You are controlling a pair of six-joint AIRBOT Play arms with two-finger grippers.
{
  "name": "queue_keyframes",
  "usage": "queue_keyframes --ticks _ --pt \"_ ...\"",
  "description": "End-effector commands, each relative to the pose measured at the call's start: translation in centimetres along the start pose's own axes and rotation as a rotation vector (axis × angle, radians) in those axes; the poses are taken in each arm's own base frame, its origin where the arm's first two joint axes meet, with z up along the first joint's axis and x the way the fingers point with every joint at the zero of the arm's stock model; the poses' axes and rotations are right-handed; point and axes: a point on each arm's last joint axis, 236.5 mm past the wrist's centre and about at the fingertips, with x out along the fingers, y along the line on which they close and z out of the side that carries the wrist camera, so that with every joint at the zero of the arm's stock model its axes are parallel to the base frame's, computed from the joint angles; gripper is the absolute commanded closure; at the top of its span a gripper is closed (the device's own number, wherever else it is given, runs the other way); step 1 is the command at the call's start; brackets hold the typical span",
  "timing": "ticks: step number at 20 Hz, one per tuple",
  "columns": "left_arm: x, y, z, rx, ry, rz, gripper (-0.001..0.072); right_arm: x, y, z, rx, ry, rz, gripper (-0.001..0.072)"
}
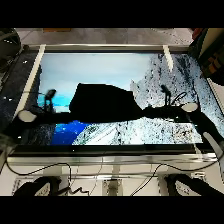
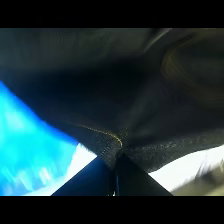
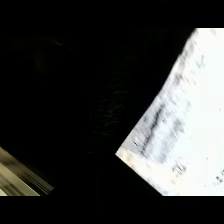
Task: Fold the clothes and pants, and hang the long-sleeved shirts on hangers.
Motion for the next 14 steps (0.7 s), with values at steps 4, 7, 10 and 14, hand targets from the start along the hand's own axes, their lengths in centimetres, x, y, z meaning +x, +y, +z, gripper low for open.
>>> queue_keyframes --ticks 4,7,10,14 --pt "-21.7 -7.9 12.7 0.257 -0.677 0.116 0.0695 -14.6 16.8 6.9 -0.273 -0.429 0.202 0.0682" --pt "-31.2 -12.2 13.1 0.320 -0.988 0.145 0.0696 -21.9 23.5 5.6 -0.352 -0.579 0.273 0.0681" --pt "-36.5 -15.3 11.0 0.380 -1.138 0.153 0.0697 -26.7 27.8 3.1 -0.315 -0.655 0.365 0.0682" --pt "-37.0 -16.0 10.2 0.267 -1.145 0.061 0.0699 -27.0 28.6 0.5 -0.181 -0.577 0.421 0.0681"
